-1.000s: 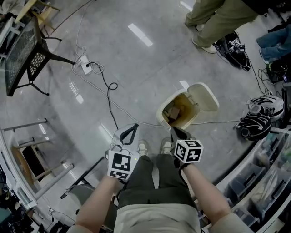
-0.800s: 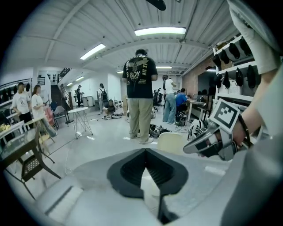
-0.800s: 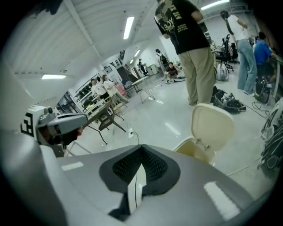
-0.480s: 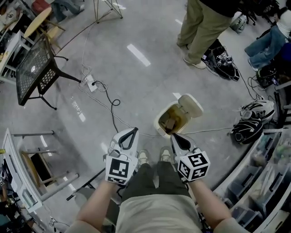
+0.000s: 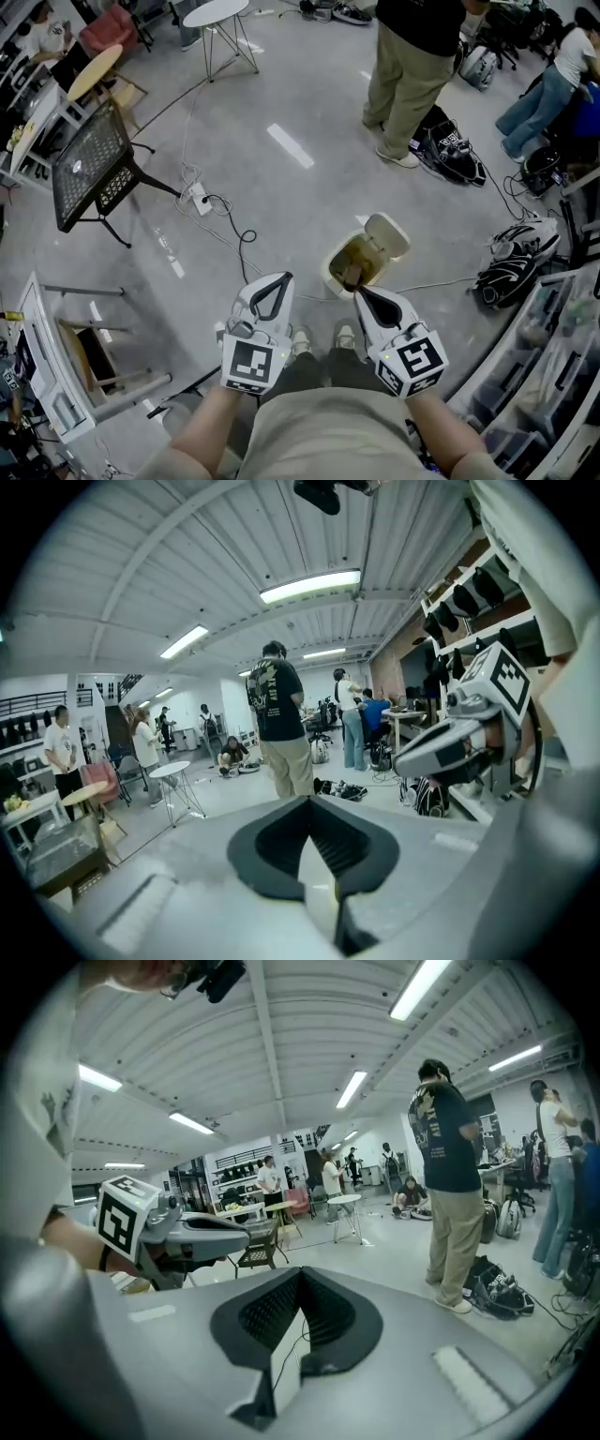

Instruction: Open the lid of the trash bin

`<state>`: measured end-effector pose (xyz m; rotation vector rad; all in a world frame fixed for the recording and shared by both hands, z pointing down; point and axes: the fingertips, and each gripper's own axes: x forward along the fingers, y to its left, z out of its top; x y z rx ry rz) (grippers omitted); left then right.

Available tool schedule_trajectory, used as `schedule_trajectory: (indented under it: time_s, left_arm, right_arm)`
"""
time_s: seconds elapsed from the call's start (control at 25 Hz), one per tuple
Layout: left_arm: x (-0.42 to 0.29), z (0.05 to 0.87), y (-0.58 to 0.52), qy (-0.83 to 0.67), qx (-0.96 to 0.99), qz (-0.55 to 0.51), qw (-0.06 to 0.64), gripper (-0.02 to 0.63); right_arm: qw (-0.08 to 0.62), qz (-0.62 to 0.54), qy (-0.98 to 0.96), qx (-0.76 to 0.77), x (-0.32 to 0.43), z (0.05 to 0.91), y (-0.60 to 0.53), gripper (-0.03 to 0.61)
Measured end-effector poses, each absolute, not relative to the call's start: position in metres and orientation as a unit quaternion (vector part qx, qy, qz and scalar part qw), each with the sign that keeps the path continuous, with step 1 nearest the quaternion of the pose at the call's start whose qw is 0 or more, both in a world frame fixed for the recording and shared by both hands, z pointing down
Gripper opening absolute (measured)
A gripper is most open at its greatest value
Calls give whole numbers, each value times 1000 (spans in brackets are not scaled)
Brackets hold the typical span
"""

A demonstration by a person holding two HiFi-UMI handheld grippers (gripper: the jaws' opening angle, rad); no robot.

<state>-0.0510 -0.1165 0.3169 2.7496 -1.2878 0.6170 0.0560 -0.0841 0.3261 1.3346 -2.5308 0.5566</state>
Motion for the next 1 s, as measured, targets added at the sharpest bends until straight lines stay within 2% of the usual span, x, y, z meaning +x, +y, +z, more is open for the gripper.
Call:
schedule_trajectory:
  time_s: [0.2,0.4,1.0]
  left_arm:
    - [-45,266,-109,-422,890,173,-6,3]
    - [-42,243,-105,-416,893,170,-23,3]
    - [-40,232,-106,-435,885,164,-21,3]
  right_arm:
    - [95,150,-877,447,54,277,-78,3]
    - [87,148,-877,448,56,263,-79,3]
    - [75,122,-889,435,66,238,-90,3]
